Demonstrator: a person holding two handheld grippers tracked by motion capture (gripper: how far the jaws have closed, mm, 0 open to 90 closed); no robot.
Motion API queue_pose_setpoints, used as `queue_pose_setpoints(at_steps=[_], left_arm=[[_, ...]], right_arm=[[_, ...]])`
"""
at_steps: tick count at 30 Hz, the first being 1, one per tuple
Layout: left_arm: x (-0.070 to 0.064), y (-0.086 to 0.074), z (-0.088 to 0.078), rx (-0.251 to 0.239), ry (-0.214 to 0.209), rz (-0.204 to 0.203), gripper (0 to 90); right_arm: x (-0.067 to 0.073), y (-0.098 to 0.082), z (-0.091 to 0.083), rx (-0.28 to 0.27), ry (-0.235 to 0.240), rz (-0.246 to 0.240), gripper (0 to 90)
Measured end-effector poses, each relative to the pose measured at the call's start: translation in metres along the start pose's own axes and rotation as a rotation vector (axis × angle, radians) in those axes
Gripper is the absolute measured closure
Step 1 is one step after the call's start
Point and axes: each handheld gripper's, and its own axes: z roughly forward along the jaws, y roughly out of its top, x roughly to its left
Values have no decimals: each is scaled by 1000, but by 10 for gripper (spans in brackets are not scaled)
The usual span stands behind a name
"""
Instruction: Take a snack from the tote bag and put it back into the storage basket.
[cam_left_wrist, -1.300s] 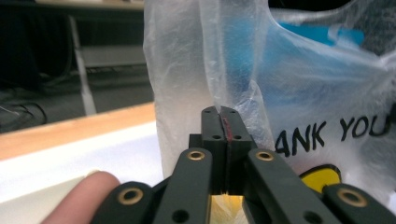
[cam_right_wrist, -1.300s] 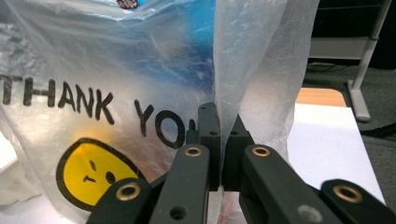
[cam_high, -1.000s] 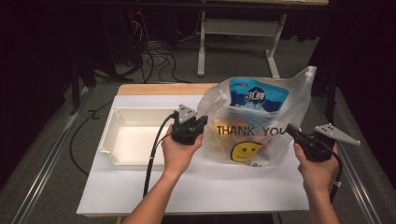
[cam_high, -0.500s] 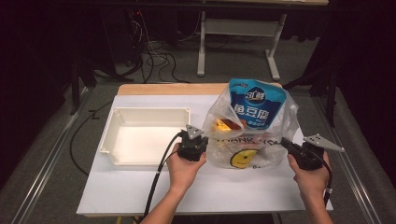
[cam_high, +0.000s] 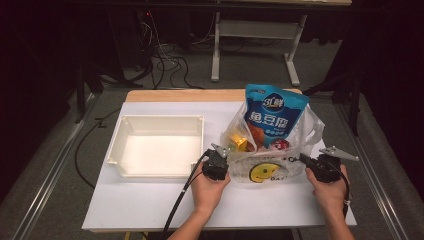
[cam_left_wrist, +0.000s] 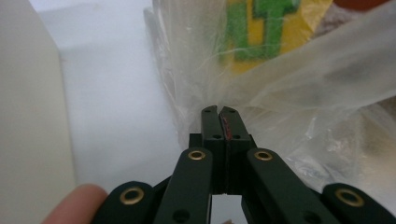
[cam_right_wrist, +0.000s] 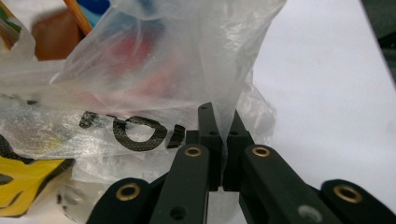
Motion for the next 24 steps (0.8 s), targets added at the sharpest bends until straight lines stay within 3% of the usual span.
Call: queue_pose_setpoints(at_steps=[6, 7, 12, 13, 14, 15, 16, 18, 21, 22, 23, 24], left_arm=[[-5, -5, 11, 31, 30, 18, 900], [-5, -6, 14, 31, 34, 13, 900], [-6, -6, 14, 31, 34, 0, 900], [-6, -7, 13, 28, 31, 9, 900], [-7, -8, 11, 31, 24, 14, 900], [-7, -10, 6, 16, 1, 18, 885], [-7, -11, 1, 5, -9, 22, 812], [-5, -12, -12, -36, -32, 22, 736], [-2, -12, -34, -83, -46, 41, 635], [-2, -12, -34, -83, -46, 41, 615], [-2, -12, -50, -133, -61, 41, 593], [-2, -12, -50, -133, -61, 41, 584]], right_arm=[[-6, -10, 13, 89, 14, 11, 900], [-5, -14, 19, 135, 21, 17, 900], [-4, -17, 25, 174, 28, 36, 900], [-1, -17, 25, 166, 8, 33, 827], [-1, -17, 25, 166, 8, 33, 827], [0, -18, 23, 157, -1, 25, 732], [2, -17, 19, 145, 13, 7, 617], [3, -14, 7, 90, 17, -21, 548], [3, -8, -16, -13, 37, 7, 438], [3, -8, -16, -13, 37, 7, 438], [4, -5, -29, -54, 44, -7, 389], [5, -4, -33, -67, 45, -14, 376]])
